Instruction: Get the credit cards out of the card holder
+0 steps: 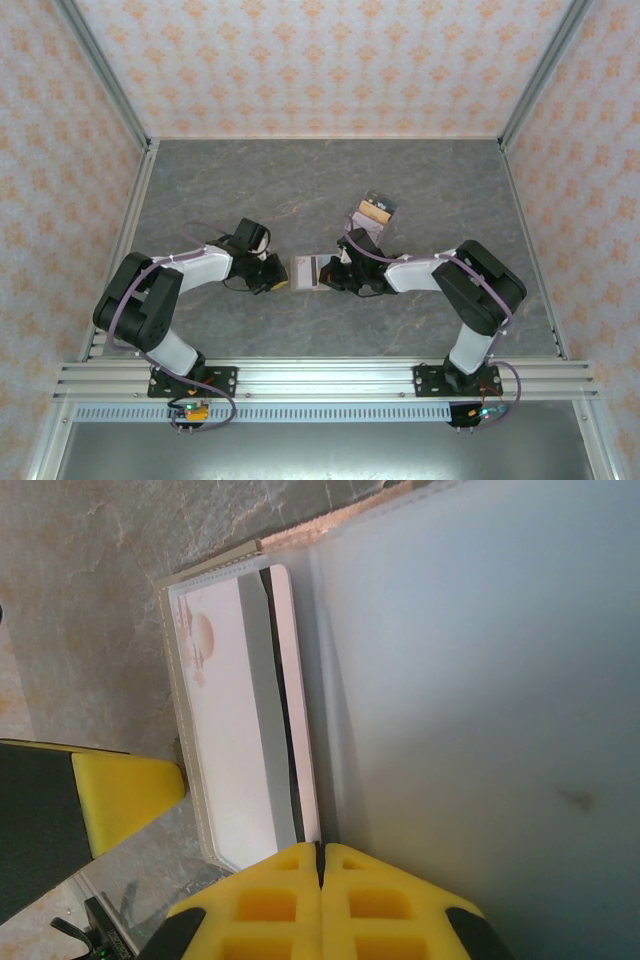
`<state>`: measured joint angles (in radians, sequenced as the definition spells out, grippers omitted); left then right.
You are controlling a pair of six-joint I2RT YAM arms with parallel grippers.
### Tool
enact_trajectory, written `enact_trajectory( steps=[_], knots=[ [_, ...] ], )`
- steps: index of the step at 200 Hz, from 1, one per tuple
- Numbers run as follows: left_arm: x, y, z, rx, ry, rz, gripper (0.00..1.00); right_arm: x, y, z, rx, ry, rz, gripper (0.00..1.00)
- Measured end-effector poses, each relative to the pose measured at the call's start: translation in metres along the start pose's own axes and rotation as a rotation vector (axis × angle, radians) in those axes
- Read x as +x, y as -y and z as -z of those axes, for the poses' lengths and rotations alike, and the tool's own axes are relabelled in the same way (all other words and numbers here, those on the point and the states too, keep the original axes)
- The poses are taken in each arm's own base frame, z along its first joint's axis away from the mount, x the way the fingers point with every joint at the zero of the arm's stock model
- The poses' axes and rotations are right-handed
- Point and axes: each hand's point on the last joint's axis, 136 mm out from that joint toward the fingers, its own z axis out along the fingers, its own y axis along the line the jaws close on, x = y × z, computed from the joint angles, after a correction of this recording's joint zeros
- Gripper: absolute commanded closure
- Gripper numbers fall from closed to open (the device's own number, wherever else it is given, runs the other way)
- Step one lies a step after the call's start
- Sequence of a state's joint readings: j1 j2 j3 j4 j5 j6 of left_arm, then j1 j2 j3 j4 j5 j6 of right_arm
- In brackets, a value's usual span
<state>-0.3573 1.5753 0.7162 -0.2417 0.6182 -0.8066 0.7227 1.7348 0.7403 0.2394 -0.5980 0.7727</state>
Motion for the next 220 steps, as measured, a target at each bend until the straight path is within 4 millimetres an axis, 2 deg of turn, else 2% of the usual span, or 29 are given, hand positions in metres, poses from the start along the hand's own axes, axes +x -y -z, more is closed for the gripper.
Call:
enact_trajectory(
  steps=[77,138,220],
  knots=[
    [-0.007,0.036,0.003,0.070,0.029,-0.073,0.92,0.001,0.000,0.000,-0.002,-0.003,0.004,1.00],
    [-0.007,0.020,-0.010,0.003,0.013,-0.047,0.94,0.000,0.000,0.000,-0.001,-0.002,0.004,1.00],
    [-0.008,0.018,-0.010,-0.004,0.016,-0.050,0.94,-0.001,0.009,0.008,0.016,0.021,-0.003,1.00]
  ],
)
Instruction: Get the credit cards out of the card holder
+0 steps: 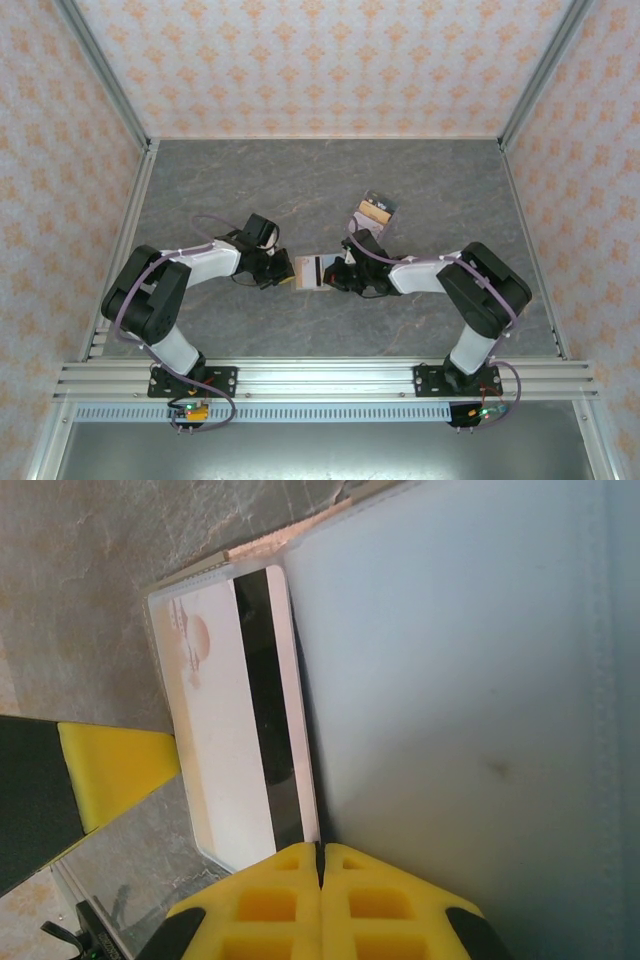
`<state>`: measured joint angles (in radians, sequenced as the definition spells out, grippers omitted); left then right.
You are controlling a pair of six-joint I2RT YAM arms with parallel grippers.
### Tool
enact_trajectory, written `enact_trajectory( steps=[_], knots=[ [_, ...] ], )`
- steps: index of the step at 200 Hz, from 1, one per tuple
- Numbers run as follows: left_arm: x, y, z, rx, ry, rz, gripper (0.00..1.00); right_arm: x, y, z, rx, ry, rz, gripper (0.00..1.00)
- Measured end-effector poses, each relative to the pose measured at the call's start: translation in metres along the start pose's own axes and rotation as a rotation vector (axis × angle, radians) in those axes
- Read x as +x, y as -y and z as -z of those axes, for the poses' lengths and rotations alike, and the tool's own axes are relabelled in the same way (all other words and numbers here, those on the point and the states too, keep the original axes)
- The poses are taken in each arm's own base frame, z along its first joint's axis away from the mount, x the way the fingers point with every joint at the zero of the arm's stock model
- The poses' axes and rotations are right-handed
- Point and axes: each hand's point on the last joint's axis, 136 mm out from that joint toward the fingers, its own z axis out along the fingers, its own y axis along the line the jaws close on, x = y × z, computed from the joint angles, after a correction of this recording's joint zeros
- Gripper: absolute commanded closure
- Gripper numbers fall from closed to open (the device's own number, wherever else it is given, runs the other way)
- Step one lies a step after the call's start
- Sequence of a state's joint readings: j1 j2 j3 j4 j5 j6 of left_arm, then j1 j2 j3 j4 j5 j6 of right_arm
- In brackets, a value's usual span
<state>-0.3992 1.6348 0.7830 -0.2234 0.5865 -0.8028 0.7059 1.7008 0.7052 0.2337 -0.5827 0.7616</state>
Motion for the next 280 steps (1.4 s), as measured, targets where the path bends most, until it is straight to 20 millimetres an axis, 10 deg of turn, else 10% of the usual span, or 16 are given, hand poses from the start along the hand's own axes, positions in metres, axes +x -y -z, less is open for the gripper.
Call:
enact_trajectory(
  steps=[89,159,280],
  knots=[
    [0.002,0.000,0.004,-0.004,-0.005,-0.005,0.93,0.003,-0.007,-0.002,-0.028,-0.033,0.006,0.76],
    [-0.004,0.031,0.021,0.067,0.029,-0.062,0.93,0.002,-0.010,-0.004,-0.037,-0.043,0.004,0.75],
    [0.001,0.016,-0.005,0.029,-0.015,-0.037,0.96,0.000,-0.015,-0.008,-0.066,-0.042,-0.008,0.80]
  ],
)
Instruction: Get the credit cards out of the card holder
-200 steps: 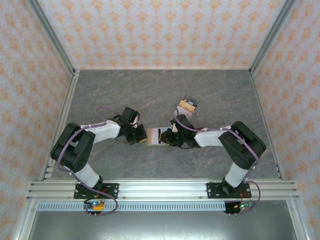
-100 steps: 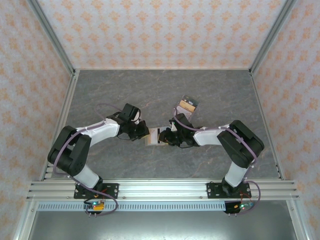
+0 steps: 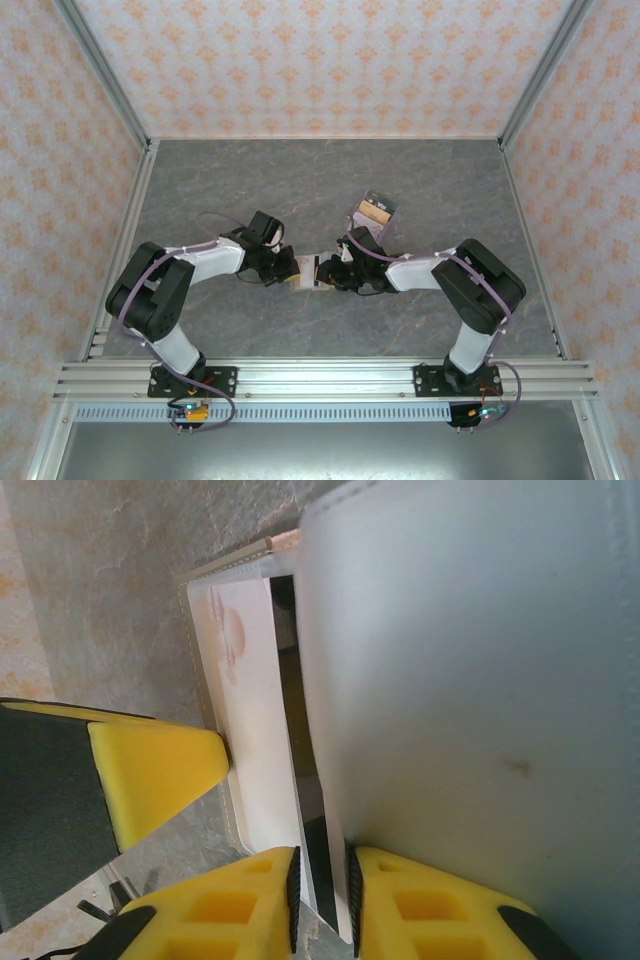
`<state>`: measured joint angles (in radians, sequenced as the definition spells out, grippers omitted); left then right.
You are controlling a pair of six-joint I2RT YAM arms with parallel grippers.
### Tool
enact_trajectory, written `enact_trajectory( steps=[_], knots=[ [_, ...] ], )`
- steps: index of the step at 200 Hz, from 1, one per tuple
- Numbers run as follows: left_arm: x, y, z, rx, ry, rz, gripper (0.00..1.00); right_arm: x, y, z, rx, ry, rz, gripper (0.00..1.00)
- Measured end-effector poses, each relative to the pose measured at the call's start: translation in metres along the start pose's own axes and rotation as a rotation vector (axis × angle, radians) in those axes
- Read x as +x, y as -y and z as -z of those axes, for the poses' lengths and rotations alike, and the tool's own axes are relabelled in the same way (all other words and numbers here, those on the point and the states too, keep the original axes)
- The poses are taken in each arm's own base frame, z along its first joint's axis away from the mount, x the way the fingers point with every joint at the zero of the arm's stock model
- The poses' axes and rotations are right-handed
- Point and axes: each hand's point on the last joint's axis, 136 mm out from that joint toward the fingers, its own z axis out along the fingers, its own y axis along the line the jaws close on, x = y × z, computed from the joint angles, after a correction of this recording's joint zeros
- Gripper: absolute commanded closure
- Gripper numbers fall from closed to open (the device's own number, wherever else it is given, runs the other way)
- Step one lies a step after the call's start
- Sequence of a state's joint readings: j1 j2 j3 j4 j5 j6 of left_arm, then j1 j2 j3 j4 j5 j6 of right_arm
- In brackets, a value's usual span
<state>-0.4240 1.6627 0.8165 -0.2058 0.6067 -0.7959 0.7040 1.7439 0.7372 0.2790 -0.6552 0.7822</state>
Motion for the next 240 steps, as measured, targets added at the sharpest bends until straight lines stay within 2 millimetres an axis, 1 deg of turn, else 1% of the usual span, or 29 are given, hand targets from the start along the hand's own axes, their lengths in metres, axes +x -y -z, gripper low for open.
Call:
enact_trajectory(
  steps=[26,49,103,115,154,174,192,208,224,240],
  knots=[
    [-0.001,0.000,0.000,0.005,0.004,-0.002,0.96,-0.001,-0.001,0.000,-0.003,0.003,-0.005,0.88],
    [0.000,0.001,-0.001,0.008,0.003,-0.003,0.96,-0.001,-0.001,0.000,-0.005,0.005,-0.007,1.00],
    [0.000,0.000,-0.001,0.008,0.003,-0.004,0.96,-0.005,0.001,0.003,0.015,0.032,0.004,1.00],
    [0.000,0.000,-0.001,0.008,0.003,-0.004,0.96,-0.007,0.001,0.008,0.015,0.044,0.009,1.00],
    [0.000,0.001,-0.001,0.009,0.004,-0.005,0.95,-0.012,0.013,0.028,0.045,0.083,0.013,1.00],
    [-0.001,0.001,0.000,0.010,0.005,-0.006,0.94,-0.014,0.011,0.039,0.062,0.099,0.045,1.00],
    [-0.001,0.002,0.001,0.004,0.002,-0.004,0.90,-0.014,0.008,0.051,0.076,0.108,0.095,1.00],
    [-0.001,0.001,0.003,-0.012,-0.001,0.002,0.83,-0.013,0.005,0.061,0.100,0.110,0.143,1.00],
    [-0.002,0.004,0.008,-0.021,-0.001,-0.006,0.73,-0.017,-0.004,0.073,0.117,0.121,0.205,1.00],
    [-0.007,0.015,0.017,-0.013,0.018,-0.013,0.62,-0.026,-0.016,0.089,0.132,0.154,0.266,1.00]
  ],
)
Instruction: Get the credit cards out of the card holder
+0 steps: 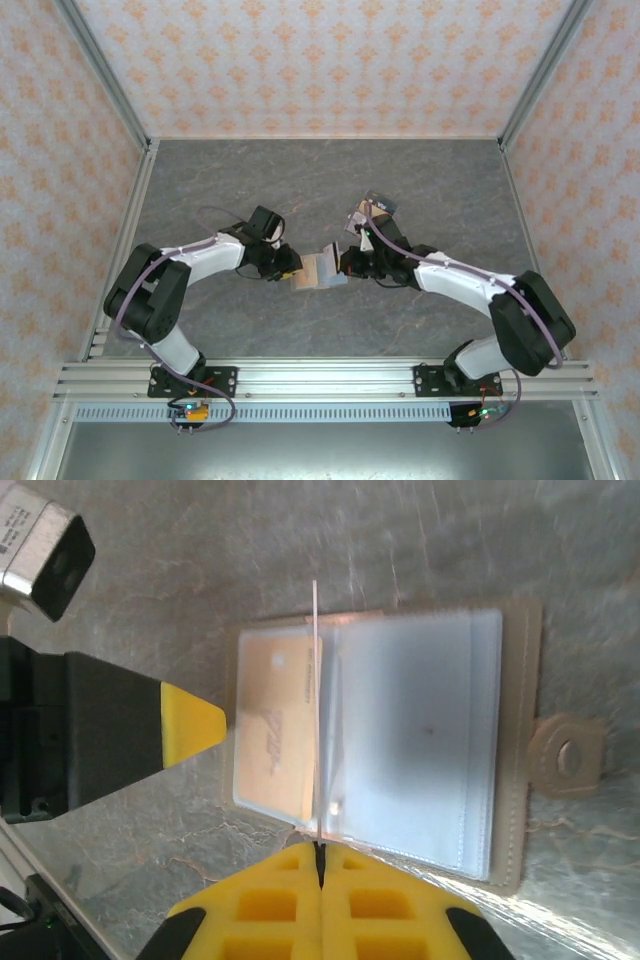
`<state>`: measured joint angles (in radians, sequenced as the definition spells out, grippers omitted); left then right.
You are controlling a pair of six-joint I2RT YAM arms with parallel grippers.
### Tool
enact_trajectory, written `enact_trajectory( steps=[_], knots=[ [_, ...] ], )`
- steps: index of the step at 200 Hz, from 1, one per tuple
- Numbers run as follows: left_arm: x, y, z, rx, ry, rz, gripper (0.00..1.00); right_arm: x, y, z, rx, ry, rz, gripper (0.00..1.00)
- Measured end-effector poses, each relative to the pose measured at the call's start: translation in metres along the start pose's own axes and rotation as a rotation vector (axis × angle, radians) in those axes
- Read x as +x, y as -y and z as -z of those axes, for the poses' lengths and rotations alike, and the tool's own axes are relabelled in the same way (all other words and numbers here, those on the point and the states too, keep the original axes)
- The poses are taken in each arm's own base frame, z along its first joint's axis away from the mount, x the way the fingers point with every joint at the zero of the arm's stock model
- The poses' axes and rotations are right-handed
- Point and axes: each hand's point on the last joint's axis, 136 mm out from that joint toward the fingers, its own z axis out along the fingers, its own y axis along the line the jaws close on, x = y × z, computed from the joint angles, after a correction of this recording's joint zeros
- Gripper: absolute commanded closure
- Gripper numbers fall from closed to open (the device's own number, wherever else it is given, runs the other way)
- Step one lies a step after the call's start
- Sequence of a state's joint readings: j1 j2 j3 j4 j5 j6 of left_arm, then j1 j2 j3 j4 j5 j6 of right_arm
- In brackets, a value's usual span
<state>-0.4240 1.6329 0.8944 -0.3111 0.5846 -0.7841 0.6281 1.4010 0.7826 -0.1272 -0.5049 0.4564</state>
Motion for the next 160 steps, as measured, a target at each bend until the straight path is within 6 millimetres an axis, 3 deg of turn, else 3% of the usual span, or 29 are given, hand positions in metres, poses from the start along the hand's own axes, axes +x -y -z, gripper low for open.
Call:
enact_trajectory(
  steps=[33,49,106,135,160],
  knots=[
    [-0.014,0.024,0.027,0.038,0.070,-0.033,0.39,-0.042,-0.011,0.038,0.021,0.108,0.108,1.00],
    [-0.020,0.024,0.039,0.038,0.105,-0.031,0.28,-0.062,-0.011,0.055,0.046,0.155,0.150,1.00],
    [-0.041,-0.020,0.076,-0.099,0.235,0.017,0.05,-0.113,0.003,0.101,0.153,0.258,0.291,1.00],
    [-0.041,-0.039,0.091,-0.171,0.289,0.012,0.00,-0.129,0.008,0.116,0.187,0.289,0.383,1.00],
    [-0.039,-0.048,0.098,-0.200,0.312,0.006,0.00,-0.134,0.007,0.117,0.210,0.270,0.498,1.00]
  ],
)
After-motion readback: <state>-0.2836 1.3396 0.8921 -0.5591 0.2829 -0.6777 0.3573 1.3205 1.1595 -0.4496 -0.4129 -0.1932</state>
